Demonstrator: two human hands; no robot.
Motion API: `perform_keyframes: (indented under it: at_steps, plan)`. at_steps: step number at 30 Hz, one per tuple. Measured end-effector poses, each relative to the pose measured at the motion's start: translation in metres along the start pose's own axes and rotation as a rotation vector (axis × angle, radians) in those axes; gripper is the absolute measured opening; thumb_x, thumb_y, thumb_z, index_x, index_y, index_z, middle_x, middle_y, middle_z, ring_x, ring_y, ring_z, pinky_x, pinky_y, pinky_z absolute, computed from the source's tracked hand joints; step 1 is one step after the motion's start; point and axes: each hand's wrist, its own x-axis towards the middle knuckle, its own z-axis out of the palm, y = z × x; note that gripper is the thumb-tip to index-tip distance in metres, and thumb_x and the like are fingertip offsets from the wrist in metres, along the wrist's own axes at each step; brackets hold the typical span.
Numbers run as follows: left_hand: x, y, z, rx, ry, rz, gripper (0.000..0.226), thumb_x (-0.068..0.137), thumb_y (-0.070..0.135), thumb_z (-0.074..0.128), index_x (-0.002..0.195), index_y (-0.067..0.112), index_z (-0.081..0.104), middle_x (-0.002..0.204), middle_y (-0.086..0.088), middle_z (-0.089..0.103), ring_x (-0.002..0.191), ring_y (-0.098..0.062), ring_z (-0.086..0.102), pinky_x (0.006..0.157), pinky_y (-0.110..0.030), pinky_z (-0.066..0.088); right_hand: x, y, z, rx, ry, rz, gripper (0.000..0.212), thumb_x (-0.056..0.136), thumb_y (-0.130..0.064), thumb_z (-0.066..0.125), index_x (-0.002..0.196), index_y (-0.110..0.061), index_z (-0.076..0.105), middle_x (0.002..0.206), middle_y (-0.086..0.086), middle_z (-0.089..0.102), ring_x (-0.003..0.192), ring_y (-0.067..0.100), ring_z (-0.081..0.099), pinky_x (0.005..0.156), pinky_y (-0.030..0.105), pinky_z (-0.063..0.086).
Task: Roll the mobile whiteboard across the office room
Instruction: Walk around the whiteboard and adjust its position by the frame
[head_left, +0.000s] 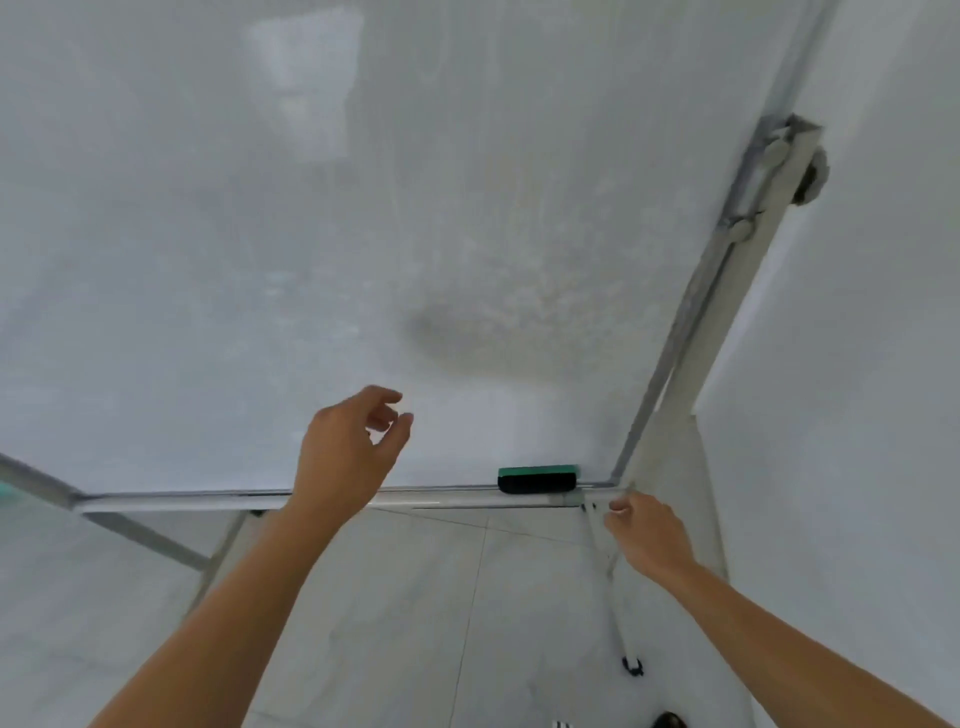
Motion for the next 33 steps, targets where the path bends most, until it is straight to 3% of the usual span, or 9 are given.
perform_keyframes:
  at_steps: [3, 8, 14, 22, 25, 33]
  plan:
    - [-0.051, -0.067, -0.036, -0.100, -0.063, -0.217, 0.017, 0.084, 0.021, 0.068, 0.100, 0.015, 0.068, 0.078, 0.007, 0.070, 0.077, -0.009, 0.068, 0.075, -0.035, 0.057, -0.037, -0.023, 0.065, 0.138, -0.137, -0.080, 0.015, 0.087, -0.024, 0.061, 0.100, -0.018, 0.067, 0.094, 0.003, 0.074, 0.080, 0.014, 0.070, 0.074, 0.035, 0.055]
    - [-0.140, -0.158, -0.098, -0.214, -0.016, -0.524, 0.015, 0.086, 0.020, 0.068, 0.100, 0.017, 0.068, 0.083, 0.000, 0.071, 0.081, -0.013, 0.068, 0.073, -0.023, 0.051, -0.076, -0.091, 0.129, 0.205, -0.254, -0.206, 0.011, 0.088, -0.023, 0.063, 0.098, -0.022, 0.069, 0.086, -0.003, 0.074, 0.077, 0.011, 0.072, 0.074, 0.035, 0.057]
    - [-0.211, -0.235, -0.150, -0.304, 0.155, -0.793, 0.011, 0.085, 0.019, 0.068, 0.095, 0.022, 0.068, 0.083, -0.003, 0.073, 0.083, -0.018, 0.070, 0.074, -0.027, 0.052, -0.101, -0.174, 0.190, 0.207, -0.411, -0.324, 0.009, 0.088, -0.018, 0.065, 0.094, -0.025, 0.068, 0.085, -0.002, 0.075, 0.074, 0.007, 0.072, 0.070, 0.028, 0.052]
    - [-0.224, -0.345, -0.228, -0.323, 0.345, -0.963, 0.011, 0.086, 0.022, 0.067, 0.093, 0.029, 0.066, 0.081, -0.002, 0.074, 0.083, -0.017, 0.071, 0.078, -0.033, 0.054, -0.105, -0.298, 0.303, 0.188, -0.561, -0.394, 0.010, 0.087, -0.018, 0.065, 0.094, -0.025, 0.069, 0.085, -0.004, 0.076, 0.074, 0.006, 0.072, 0.076, 0.033, 0.055]
    - [-0.212, -0.389, -0.262, -0.325, 0.393, -1.009, 0.012, 0.085, 0.021, 0.069, 0.092, 0.030, 0.067, 0.081, -0.004, 0.074, 0.083, -0.019, 0.071, 0.082, -0.042, 0.056, -0.101, -0.356, 0.350, 0.184, -0.613, -0.429, 0.012, 0.087, -0.018, 0.065, 0.095, -0.026, 0.068, 0.087, -0.005, 0.075, 0.074, 0.005, 0.072, 0.079, 0.036, 0.057]
    - [-0.168, -0.491, -0.350, -0.324, 0.447, -1.021, 0.012, 0.085, 0.022, 0.069, 0.092, 0.031, 0.066, 0.081, -0.006, 0.073, 0.081, -0.022, 0.071, 0.081, -0.044, 0.057, -0.098, -0.519, 0.451, 0.201, -0.658, -0.547, 0.014, 0.087, -0.019, 0.065, 0.097, -0.027, 0.068, 0.081, -0.007, 0.075, 0.078, 0.010, 0.072, 0.078, 0.040, 0.056]
